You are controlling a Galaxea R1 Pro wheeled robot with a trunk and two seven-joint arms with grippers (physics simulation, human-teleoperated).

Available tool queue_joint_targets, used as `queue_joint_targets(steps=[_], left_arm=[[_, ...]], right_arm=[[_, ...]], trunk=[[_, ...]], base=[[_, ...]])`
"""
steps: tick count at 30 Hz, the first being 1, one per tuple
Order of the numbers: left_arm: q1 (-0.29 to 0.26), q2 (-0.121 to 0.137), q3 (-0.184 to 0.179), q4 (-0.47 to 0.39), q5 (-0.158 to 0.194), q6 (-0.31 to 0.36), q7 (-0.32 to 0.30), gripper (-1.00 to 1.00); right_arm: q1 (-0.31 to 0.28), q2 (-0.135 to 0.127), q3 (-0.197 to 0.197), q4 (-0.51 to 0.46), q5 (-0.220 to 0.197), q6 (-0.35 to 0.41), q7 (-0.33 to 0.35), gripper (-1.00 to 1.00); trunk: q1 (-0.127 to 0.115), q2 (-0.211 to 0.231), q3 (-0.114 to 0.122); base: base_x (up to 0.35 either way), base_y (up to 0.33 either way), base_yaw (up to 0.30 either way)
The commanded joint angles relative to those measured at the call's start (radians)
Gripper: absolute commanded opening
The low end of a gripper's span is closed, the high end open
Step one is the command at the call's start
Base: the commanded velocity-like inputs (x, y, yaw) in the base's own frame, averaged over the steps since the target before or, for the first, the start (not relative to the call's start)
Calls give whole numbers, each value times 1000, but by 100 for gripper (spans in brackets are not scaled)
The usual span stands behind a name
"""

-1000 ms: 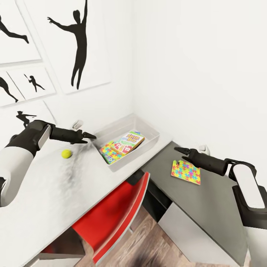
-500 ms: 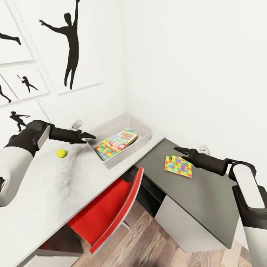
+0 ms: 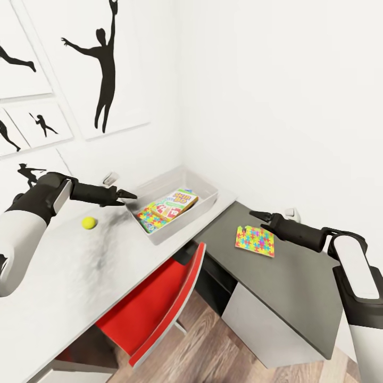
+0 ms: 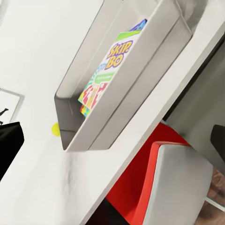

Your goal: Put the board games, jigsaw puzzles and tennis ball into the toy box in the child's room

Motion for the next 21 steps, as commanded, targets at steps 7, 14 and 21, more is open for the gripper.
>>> queue_joint_targets(steps=[7, 14, 21], left_arm=[[-1, 1, -7, 0, 10, 6, 2, 100], [-1, 1, -7, 0, 9, 6, 2, 100], [-1, 1, -8, 0, 9, 5, 2, 100]], right_arm=[[-1, 4, 0, -1, -4, 4, -4, 100], [-1, 6, 1, -1, -4, 4, -4, 100], [0, 7, 3, -2, -4, 4, -4, 100]], trunk=[[1, -2, 10], [1, -2, 21], [1, -2, 33]], base=[[0, 0, 0], [0, 0, 0], [0, 0, 0]])
